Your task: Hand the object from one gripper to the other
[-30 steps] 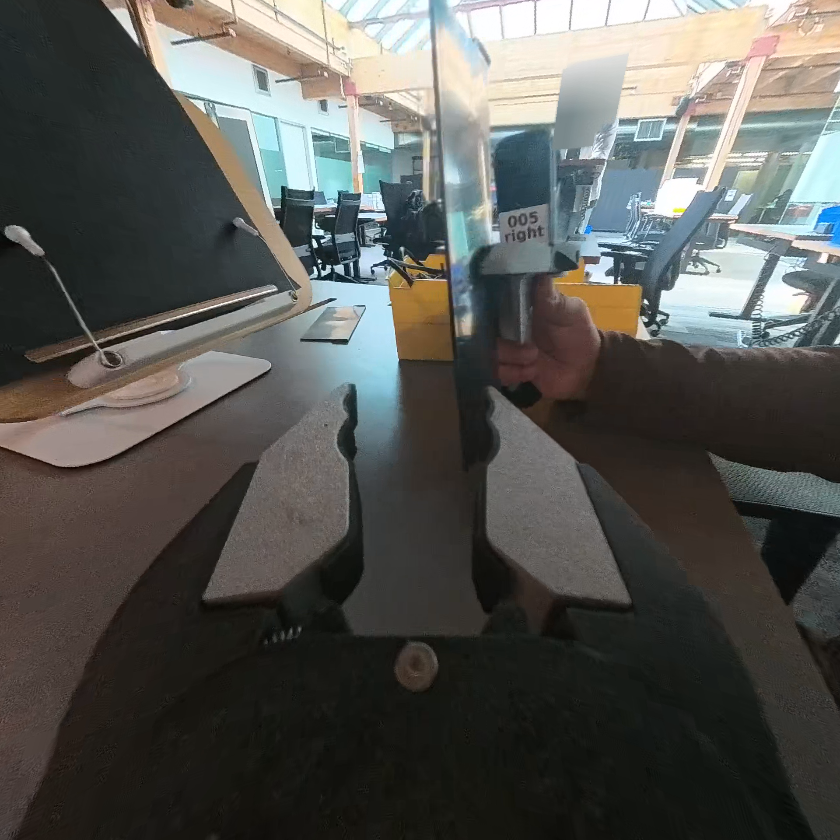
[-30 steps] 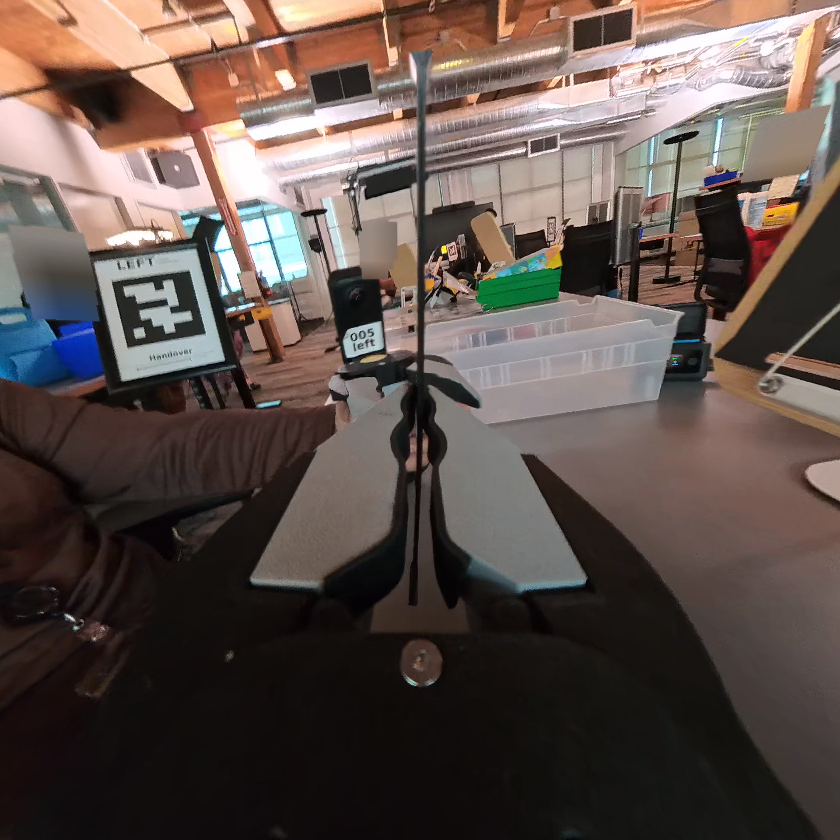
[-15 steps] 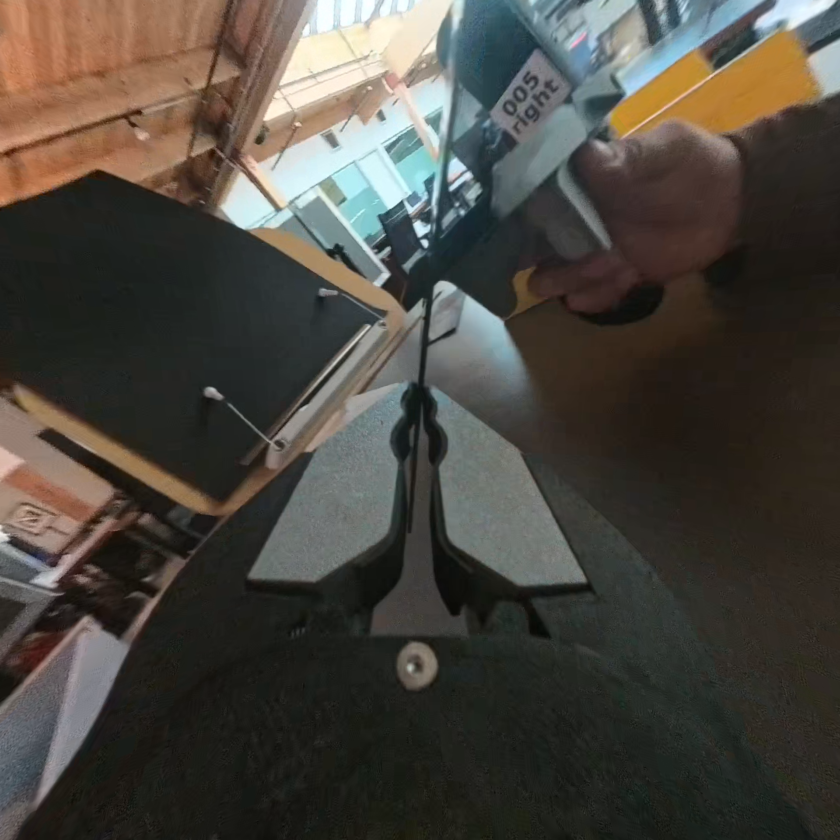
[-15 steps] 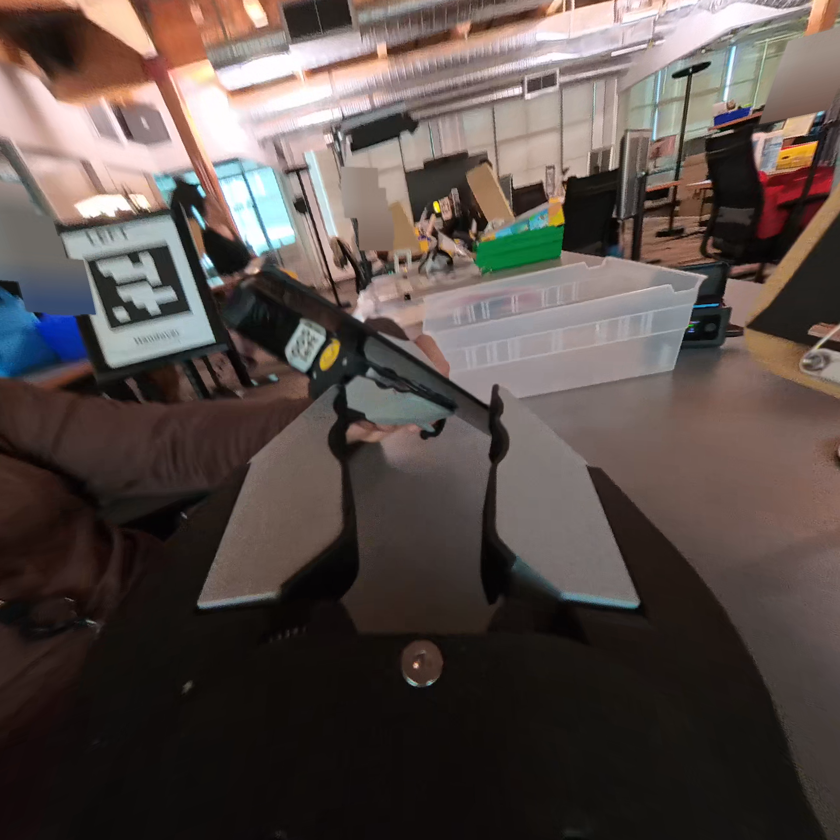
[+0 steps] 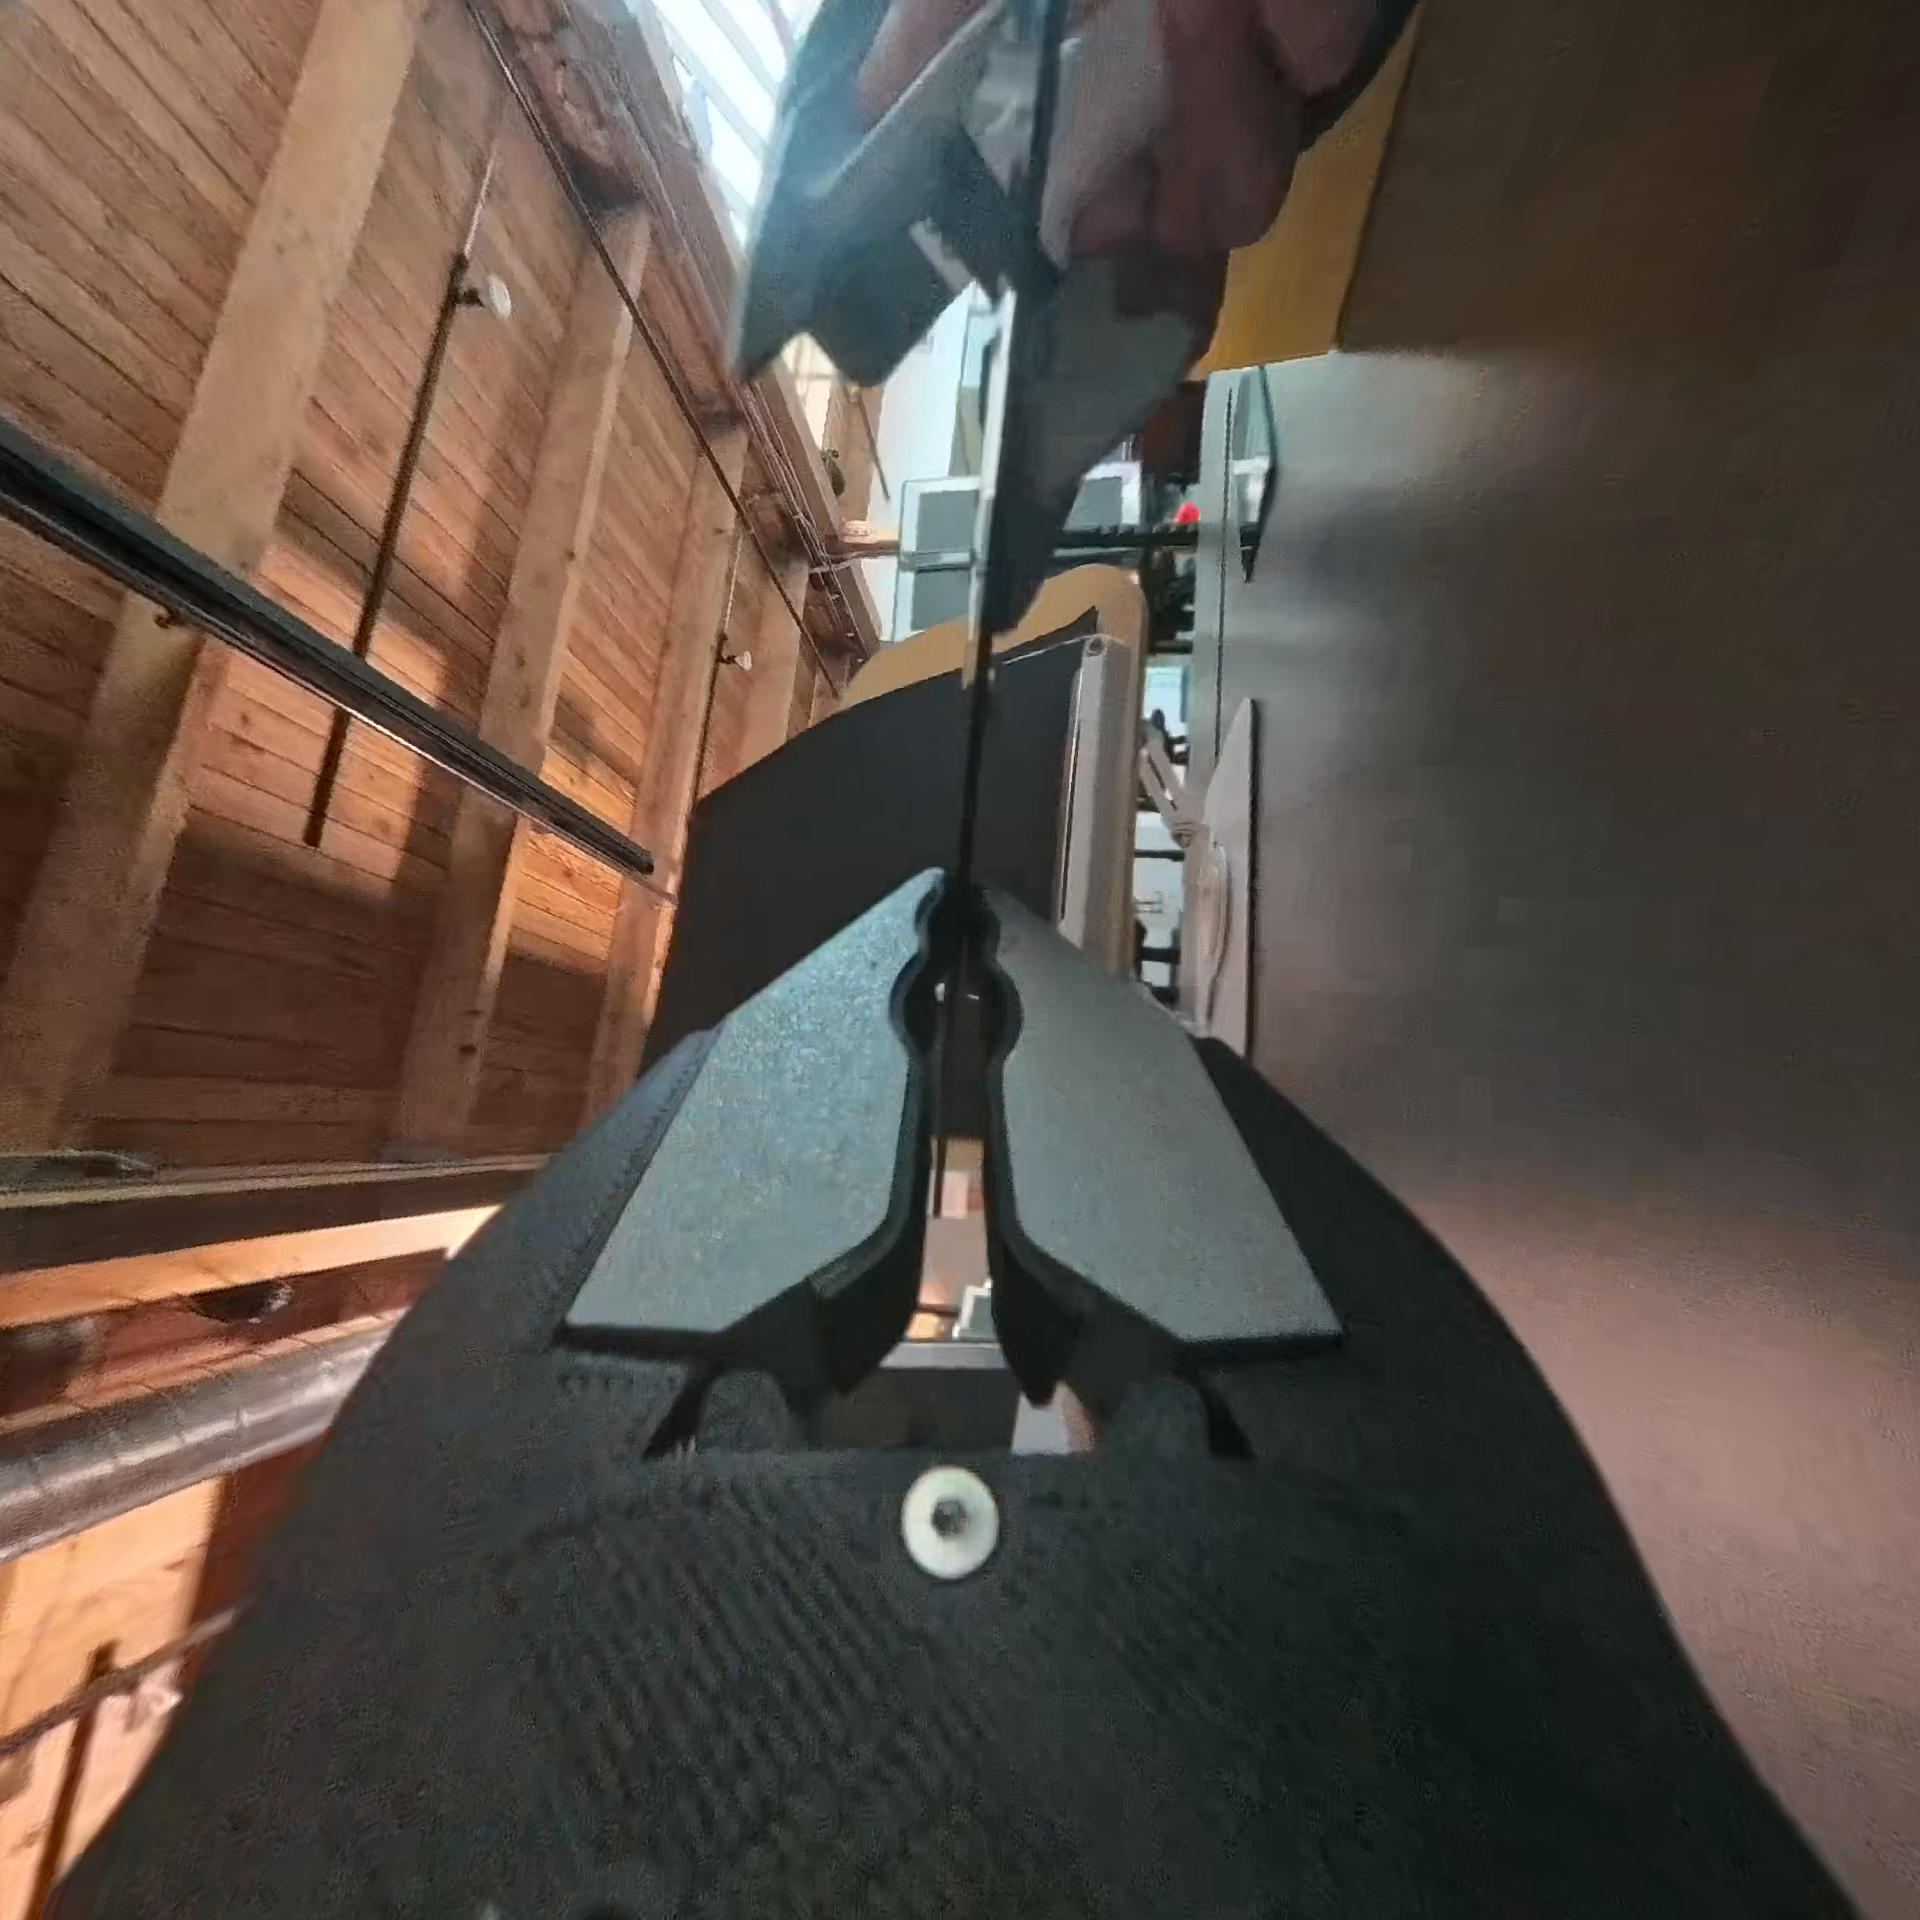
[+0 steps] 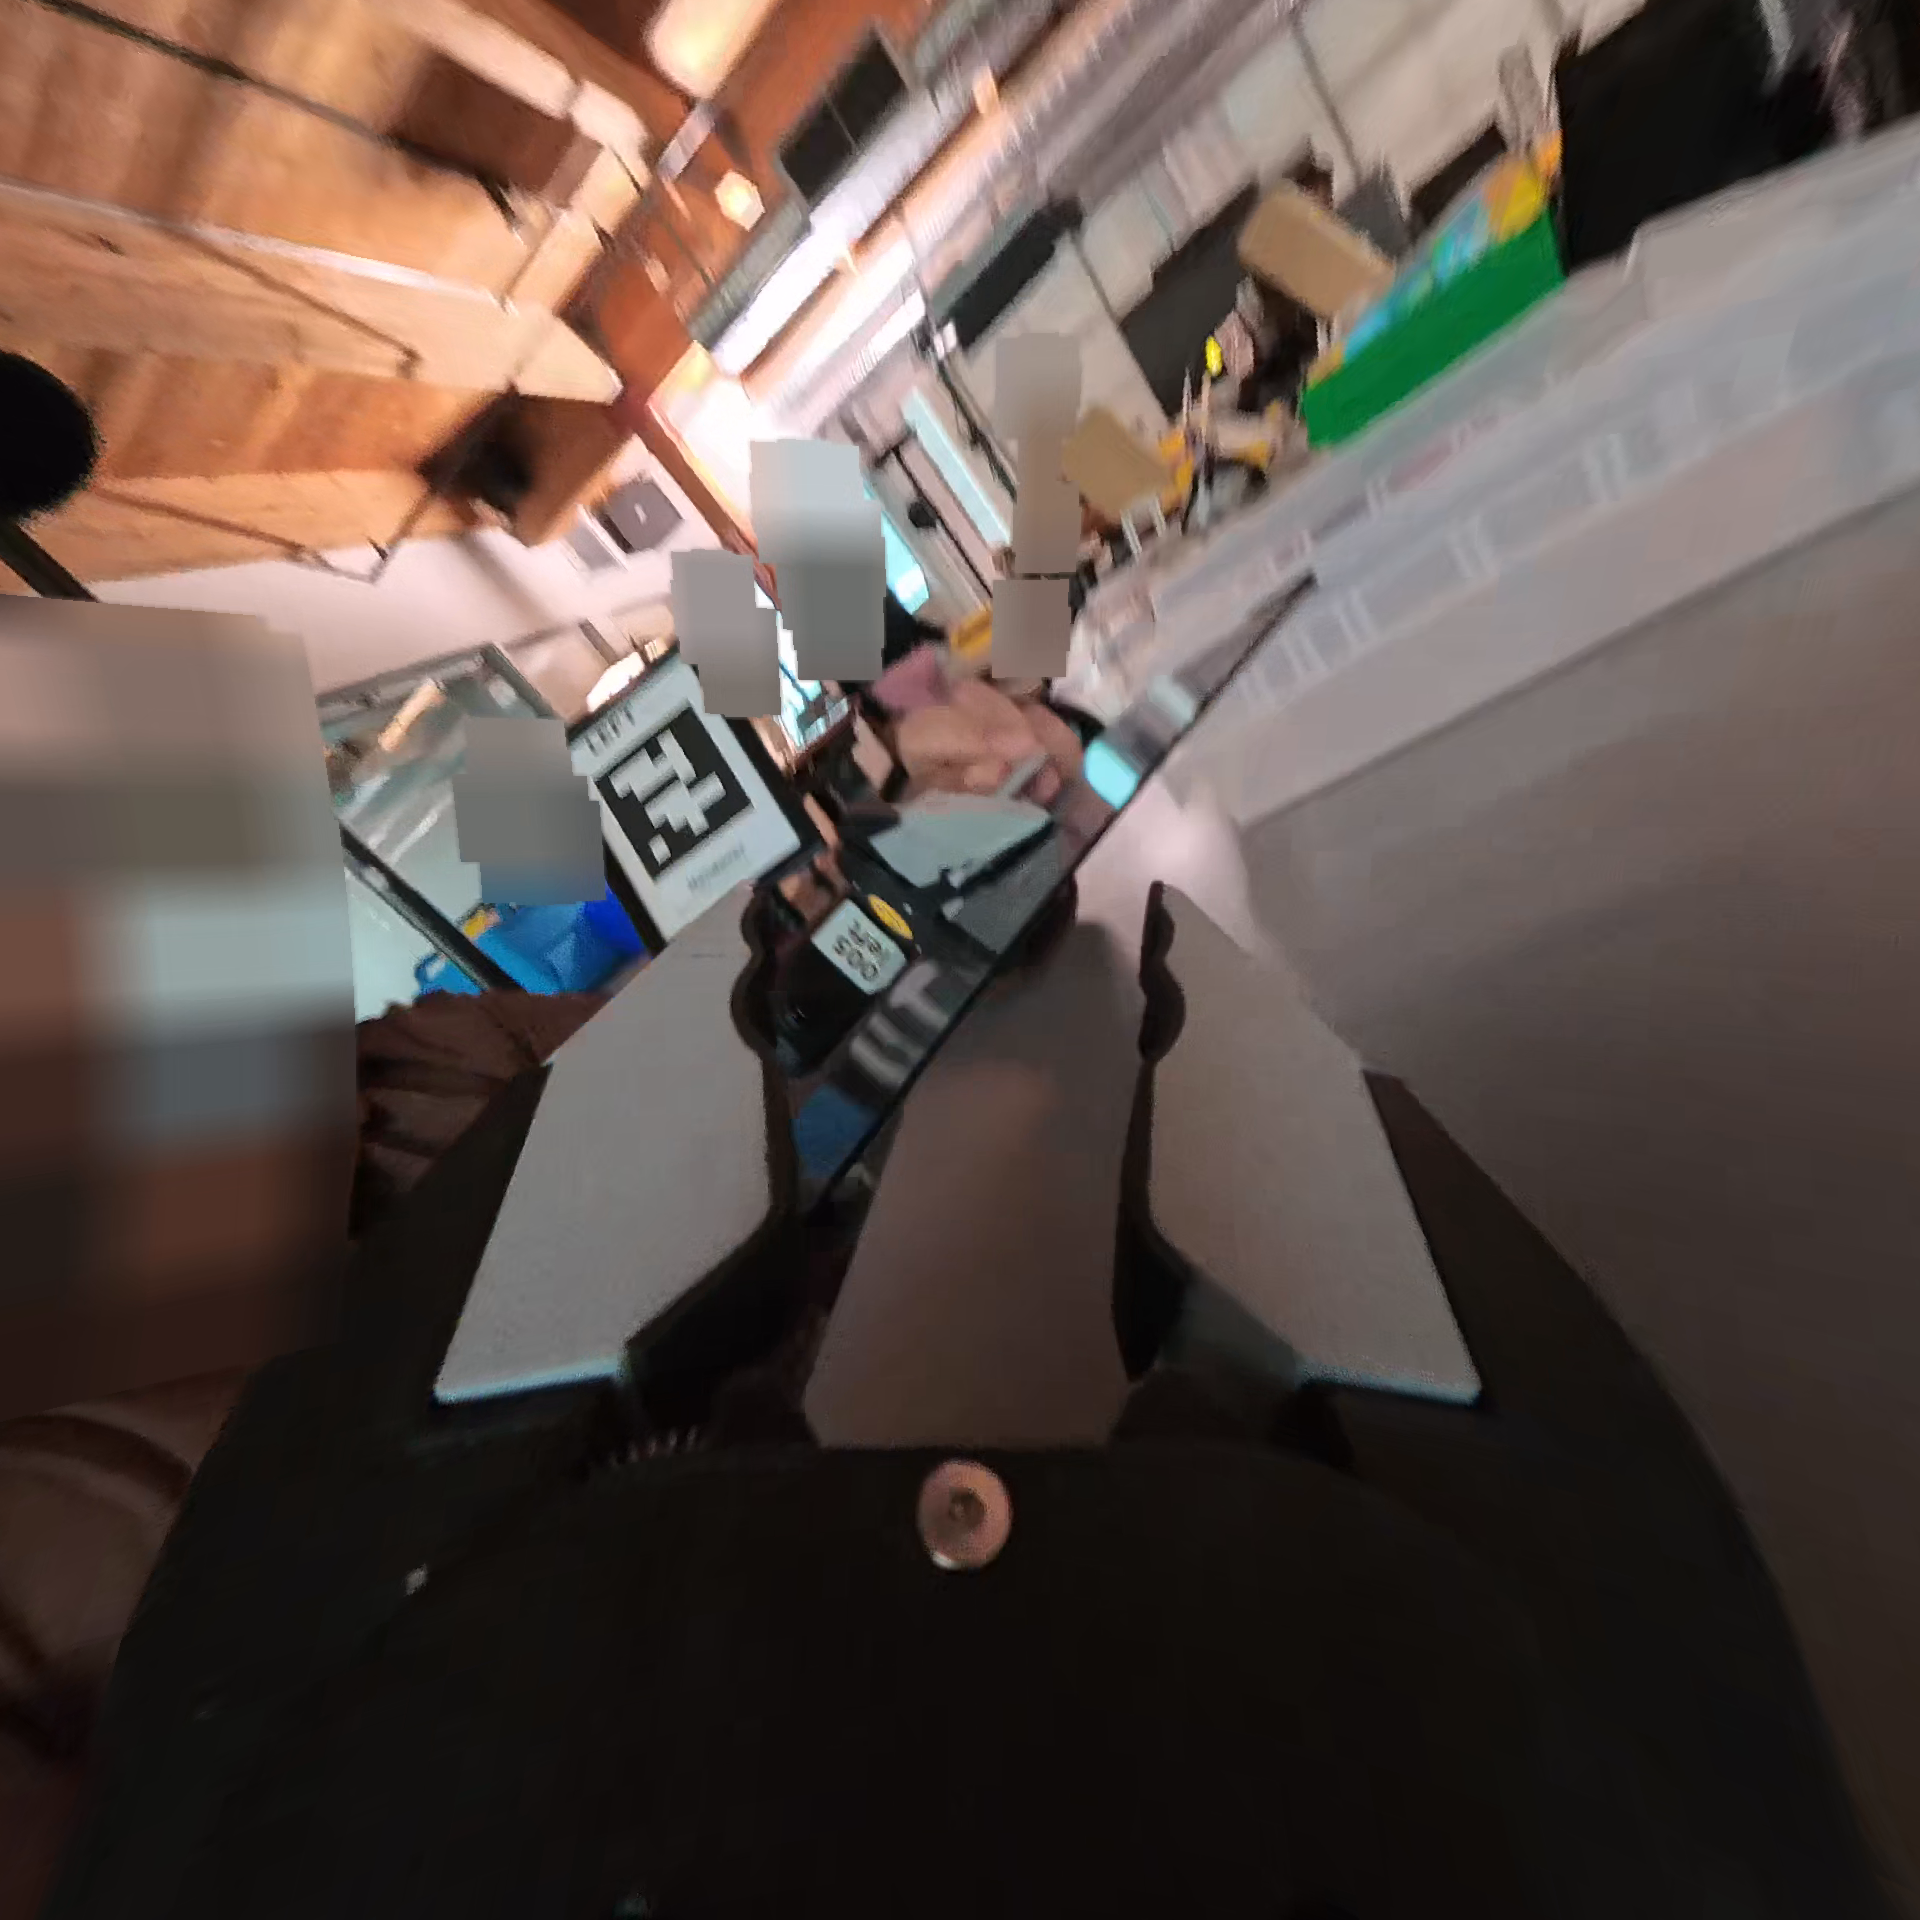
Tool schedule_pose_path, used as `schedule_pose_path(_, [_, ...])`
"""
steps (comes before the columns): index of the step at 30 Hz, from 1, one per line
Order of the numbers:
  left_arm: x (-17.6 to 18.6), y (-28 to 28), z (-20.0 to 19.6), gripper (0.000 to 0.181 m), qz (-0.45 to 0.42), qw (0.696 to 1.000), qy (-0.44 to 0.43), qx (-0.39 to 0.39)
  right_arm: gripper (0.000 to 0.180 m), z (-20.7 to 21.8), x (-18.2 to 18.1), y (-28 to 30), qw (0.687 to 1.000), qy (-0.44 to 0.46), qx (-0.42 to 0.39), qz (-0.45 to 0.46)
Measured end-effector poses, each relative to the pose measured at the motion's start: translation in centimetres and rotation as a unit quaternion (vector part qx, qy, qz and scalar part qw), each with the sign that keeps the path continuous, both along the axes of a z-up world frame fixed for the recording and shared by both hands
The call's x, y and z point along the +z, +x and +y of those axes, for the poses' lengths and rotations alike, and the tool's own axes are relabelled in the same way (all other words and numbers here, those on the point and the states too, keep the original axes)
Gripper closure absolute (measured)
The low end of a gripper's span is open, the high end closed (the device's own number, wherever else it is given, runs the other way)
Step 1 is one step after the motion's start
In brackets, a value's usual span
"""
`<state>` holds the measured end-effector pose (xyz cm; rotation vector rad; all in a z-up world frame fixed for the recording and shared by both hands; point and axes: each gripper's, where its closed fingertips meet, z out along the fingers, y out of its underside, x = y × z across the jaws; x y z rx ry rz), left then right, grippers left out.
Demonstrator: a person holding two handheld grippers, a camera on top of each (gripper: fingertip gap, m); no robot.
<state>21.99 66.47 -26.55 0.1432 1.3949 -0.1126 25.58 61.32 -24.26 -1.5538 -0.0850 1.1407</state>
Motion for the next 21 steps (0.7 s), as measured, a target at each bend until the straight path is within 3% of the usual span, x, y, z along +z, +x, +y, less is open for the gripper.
schedule_pose_path(1, [-0.2, -0.1, -0.4, 0.181, -0.004, 1.0, 0.018, 0.001, 0.111, 0.5, -1.1, -0.8, 1.0, -0.023, 0.01, -0.014])
schedule_pose_path(3, [0.0, -0.1, -1.0, 0.181, -0.018, 0.999, 0.04, 0.002, 0.104, 1.7, -3.2, -2.0, 0.997, -0.065, 0.017, -0.044])
schedule_pose_path(4, [-0.1, 0.1, -1.3, 0.181, -0.018, 0.999, 0.043, 0.002, 0.12, 1.9, -3.8, -2.8, 0.995, -0.073, 0.032, -0.056])
schedule_pose_path(5, [-0.3, 0.4, -1.4, 0.181, -0.012, 0.999, 0.037, 0.003, 0.164, 1.7, -4.1, -3.7, 0.993, -0.068, 0.059, -0.073])
schedule_pose_path(6, [-0.5, 0.6, -1.1, 0.177, -0.009, 1.0, 0.018, 0.012, 0.171, 1.9, -4.9, -3.9, 0.99, -0.081, 0.057, -0.099])
schedule_pose_path(9, [-0.9, 0.6, -0.5, 0.157, 0.022, 0.997, -0.069, 0.016, 0.18, 2.0, -4.5, -3.5, 0.988, -0.059, 0.037, -0.139])
schedule_pose_path(11, [-0.6, 0.5, -0.6, 0.148, 0.058, 0.983, -0.174, -0.011, 0.18, 2.2, -3.6, -2.8, 0.988, -0.033, 0.006, -0.15])
schedule_pose_path(13, [-0.5, 0.4, -0.6, 0.148, 0.12, 0.943, -0.306, -0.056, 0.18, 2.6, -3.0, -1.2, 0.986, -0.019, -0.044, -0.161])
schedule_pose_path(17, [1.3, 0.0, 0.5, 0.149, 0.177, 0.828, -0.513, -0.141, 0.18, 2.2, -0.2, 1.8, 0.978, 0.05, -0.137, -0.149])
schedule_pose_path(19, [1.2, 0.6, 0.7, 0.146, 0.215, 0.759, -0.593, -0.163, 0.18, 1.6, 1.2, 1.4, 0.977, 0.092, -0.131, -0.139])
schedule_pose_path(21, [0.7, 0.8, -0.2, 0.145, 0.259, 0.714, -0.622, -0.19, 0.18, 1.7, 1.6, 0.2, 0.975, 0.109, -0.119, -0.153])
